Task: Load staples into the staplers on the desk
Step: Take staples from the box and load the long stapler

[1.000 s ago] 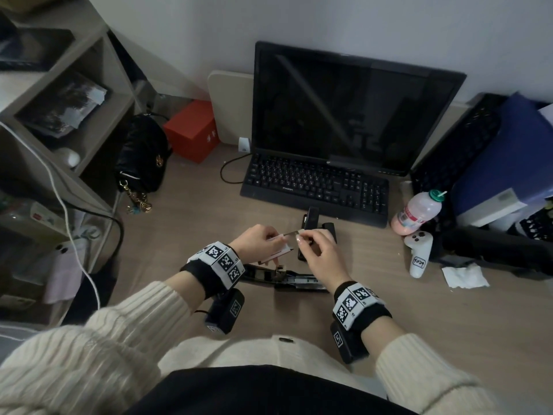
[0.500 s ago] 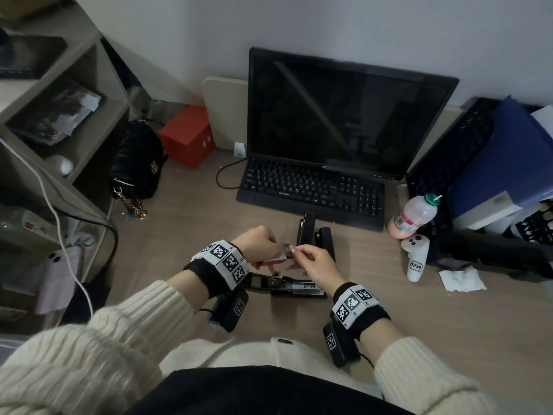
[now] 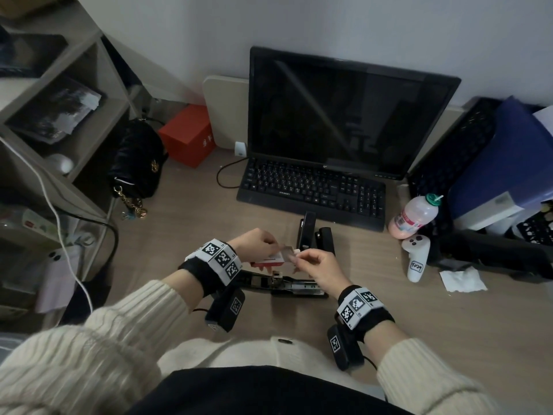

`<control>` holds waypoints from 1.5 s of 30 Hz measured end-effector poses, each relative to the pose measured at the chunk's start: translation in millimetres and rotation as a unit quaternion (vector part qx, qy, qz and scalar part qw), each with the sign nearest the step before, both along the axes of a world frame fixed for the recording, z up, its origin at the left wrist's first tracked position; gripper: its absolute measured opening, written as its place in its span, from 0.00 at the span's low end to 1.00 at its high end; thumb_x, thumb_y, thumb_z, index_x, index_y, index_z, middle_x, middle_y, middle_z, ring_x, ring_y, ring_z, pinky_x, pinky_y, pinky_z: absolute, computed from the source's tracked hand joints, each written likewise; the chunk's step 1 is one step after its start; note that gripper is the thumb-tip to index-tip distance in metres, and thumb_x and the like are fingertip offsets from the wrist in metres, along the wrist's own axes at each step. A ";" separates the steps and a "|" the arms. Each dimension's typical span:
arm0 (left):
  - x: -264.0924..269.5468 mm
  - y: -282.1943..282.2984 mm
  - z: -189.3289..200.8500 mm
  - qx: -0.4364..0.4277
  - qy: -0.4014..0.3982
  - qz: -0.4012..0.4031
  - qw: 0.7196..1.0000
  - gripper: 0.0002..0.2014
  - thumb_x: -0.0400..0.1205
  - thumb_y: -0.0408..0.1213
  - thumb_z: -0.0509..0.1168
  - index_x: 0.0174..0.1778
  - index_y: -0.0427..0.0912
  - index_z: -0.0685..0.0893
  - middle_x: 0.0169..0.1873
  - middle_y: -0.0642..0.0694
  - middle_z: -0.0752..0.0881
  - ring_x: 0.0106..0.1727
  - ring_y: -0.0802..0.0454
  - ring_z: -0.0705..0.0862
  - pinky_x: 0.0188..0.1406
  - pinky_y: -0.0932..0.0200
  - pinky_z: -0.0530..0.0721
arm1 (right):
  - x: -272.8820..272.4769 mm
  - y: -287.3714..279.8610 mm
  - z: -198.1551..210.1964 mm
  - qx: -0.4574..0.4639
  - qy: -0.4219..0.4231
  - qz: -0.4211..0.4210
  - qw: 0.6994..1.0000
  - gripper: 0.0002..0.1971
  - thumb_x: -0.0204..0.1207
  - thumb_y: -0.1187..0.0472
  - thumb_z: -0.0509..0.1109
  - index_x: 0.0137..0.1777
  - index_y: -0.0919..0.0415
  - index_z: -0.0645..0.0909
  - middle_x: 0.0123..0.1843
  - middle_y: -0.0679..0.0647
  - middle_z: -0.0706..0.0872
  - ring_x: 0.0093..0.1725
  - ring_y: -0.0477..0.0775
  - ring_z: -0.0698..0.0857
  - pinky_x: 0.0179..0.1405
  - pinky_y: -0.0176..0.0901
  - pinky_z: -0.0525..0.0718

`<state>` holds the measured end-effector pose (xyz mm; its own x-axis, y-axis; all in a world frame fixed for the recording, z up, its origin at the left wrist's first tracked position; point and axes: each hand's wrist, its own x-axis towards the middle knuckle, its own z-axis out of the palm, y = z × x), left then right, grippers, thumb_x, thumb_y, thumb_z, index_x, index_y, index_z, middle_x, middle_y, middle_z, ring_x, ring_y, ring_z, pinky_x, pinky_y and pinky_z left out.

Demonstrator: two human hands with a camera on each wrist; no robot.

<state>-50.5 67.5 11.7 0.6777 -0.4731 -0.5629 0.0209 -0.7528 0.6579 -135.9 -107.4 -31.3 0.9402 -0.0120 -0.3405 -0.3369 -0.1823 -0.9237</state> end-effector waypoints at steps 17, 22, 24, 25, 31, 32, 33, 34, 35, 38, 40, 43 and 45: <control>-1.5 10.6 -7.6 -0.030 0.025 0.063 0.997 0.15 0.89 0.42 0.57 0.58 0.35 0.83 0.30 0.44 0.88 0.21 0.58 0.83 0.19 0.66 0.77 | 3.4 -16.4 -3.3 -0.017 -0.030 -0.168 0.985 0.11 0.81 0.53 0.67 0.48 0.62 0.82 0.37 0.52 0.88 0.22 0.42 0.77 0.24 0.31 0.75; -4.5 14.5 -11.3 -0.045 0.027 0.077 0.996 0.15 0.89 0.43 0.57 0.58 0.35 0.83 0.31 0.43 0.88 0.21 0.59 0.83 0.22 0.65 0.79 | -17.3 -35.1 -23.2 -0.052 0.019 -0.179 0.982 0.08 0.80 0.53 0.69 0.46 0.56 0.85 0.34 0.53 0.88 0.33 0.48 0.81 0.32 0.37 0.75; -6.5 13.9 -12.6 -0.047 0.021 0.075 0.996 0.13 0.89 0.42 0.57 0.56 0.37 0.82 0.31 0.44 0.87 0.19 0.62 0.83 0.21 0.68 0.80 | -26.2 -37.5 -28.2 -0.036 0.044 -0.180 0.982 0.07 0.79 0.57 0.71 0.48 0.61 0.85 0.35 0.54 0.87 0.34 0.48 0.82 0.32 0.34 0.76; -7.5 13.5 -13.0 -0.045 0.017 0.074 0.996 0.12 0.89 0.43 0.57 0.55 0.38 0.82 0.31 0.45 0.87 0.19 0.63 0.83 0.21 0.68 0.80 | -29.6 -38.2 -31.0 -0.026 0.059 -0.172 0.983 0.06 0.78 0.60 0.72 0.50 0.63 0.85 0.37 0.55 0.87 0.35 0.47 0.82 0.32 0.33 0.76; -7.7 13.0 -20.4 -0.021 -0.017 0.050 0.998 0.17 0.89 0.44 0.58 0.56 0.34 0.86 0.36 0.41 0.88 0.28 0.51 0.83 0.27 0.60 0.80 | -38.8 -41.5 -54.4 -0.123 0.098 -0.078 0.985 0.07 0.68 0.62 0.81 0.43 0.53 0.86 0.38 0.55 0.87 0.27 0.41 0.78 0.35 0.34 0.76; -7.5 13.3 -21.1 -0.017 -0.018 0.046 0.999 0.17 0.88 0.44 0.58 0.57 0.35 0.86 0.37 0.41 0.88 0.30 0.50 0.83 0.29 0.59 0.80 | -38.1 -41.6 -54.9 -0.146 0.088 -0.072 0.983 0.07 0.68 0.61 0.81 0.43 0.53 0.86 0.36 0.52 0.86 0.29 0.42 0.79 0.37 0.35 0.76; -7.4 13.6 -21.5 -0.017 -0.018 0.043 0.999 0.17 0.88 0.44 0.58 0.57 0.36 0.86 0.37 0.41 0.89 0.30 0.50 0.84 0.30 0.59 0.80 | -37.3 -41.9 -54.7 -0.172 0.073 -0.062 0.980 0.07 0.68 0.61 0.81 0.44 0.53 0.87 0.36 0.50 0.84 0.31 0.44 0.79 0.39 0.37 0.76; -7.3 14.2 -22.5 -0.017 -0.015 0.040 0.999 0.17 0.88 0.44 0.58 0.57 0.36 0.86 0.36 0.42 0.89 0.30 0.50 0.84 0.30 0.59 0.80 | -36.5 -41.5 -53.9 -0.199 0.054 -0.049 0.977 0.07 0.68 0.60 0.81 0.45 0.55 0.89 0.38 0.49 0.82 0.35 0.46 0.79 0.41 0.38 0.76; -7.3 14.5 -23.0 -0.017 -0.015 0.036 0.999 0.17 0.89 0.44 0.58 0.56 0.36 0.86 0.34 0.43 0.89 0.30 0.50 0.84 0.29 0.60 0.80 | -35.8 -41.1 -53.5 -0.222 0.037 -0.035 0.974 0.08 0.68 0.60 0.81 0.46 0.57 0.90 0.39 0.47 0.81 0.38 0.47 0.79 0.43 0.40 0.76; -6.5 15.9 -24.0 -0.003 -0.025 0.026 0.999 0.17 0.88 0.45 0.57 0.55 0.37 0.87 0.34 0.45 0.89 0.30 0.52 0.85 0.27 0.62 0.79 | -32.6 -40.1 -54.3 -0.272 0.019 -0.006 0.962 0.10 0.67 0.56 0.82 0.46 0.58 0.90 0.39 0.41 0.79 0.41 0.49 0.79 0.46 0.46 0.79; -6.4 16.3 -24.4 -0.002 -0.020 0.026 0.999 0.16 0.89 0.45 0.57 0.55 0.38 0.86 0.33 0.48 0.87 0.27 0.56 0.83 0.22 0.66 0.77 | -31.7 -39.2 -53.8 -0.308 0.035 0.021 0.950 0.11 0.68 0.52 0.80 0.47 0.55 0.90 0.37 0.41 0.77 0.41 0.49 0.79 0.44 0.46 0.77; -5.7 16.4 -24.2 0.002 -0.024 0.024 0.999 0.16 0.89 0.46 0.57 0.57 0.39 0.86 0.33 0.50 0.86 0.27 0.58 0.82 0.21 0.68 0.76 | -33.3 -37.0 -51.8 -0.366 0.045 0.081 0.926 0.09 0.74 0.52 0.75 0.53 0.51 0.89 0.41 0.41 0.76 0.46 0.51 0.82 0.43 0.42 0.75; -4.9 16.7 -25.3 0.001 -0.025 0.026 0.999 0.17 0.88 0.47 0.57 0.57 0.39 0.86 0.34 0.49 0.86 0.29 0.57 0.83 0.23 0.66 0.78 | -35.1 -36.4 -51.2 -0.374 0.041 0.090 0.922 0.09 0.76 0.53 0.73 0.54 0.50 0.88 0.45 0.39 0.77 0.49 0.49 0.82 0.43 0.40 0.73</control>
<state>-55.3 84.2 -13.6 0.7282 -0.4356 -0.5292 0.0268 -0.7534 0.6571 -171.1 -143.8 -82.5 0.9212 -0.1179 -0.3709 -0.3021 -0.8175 -0.4903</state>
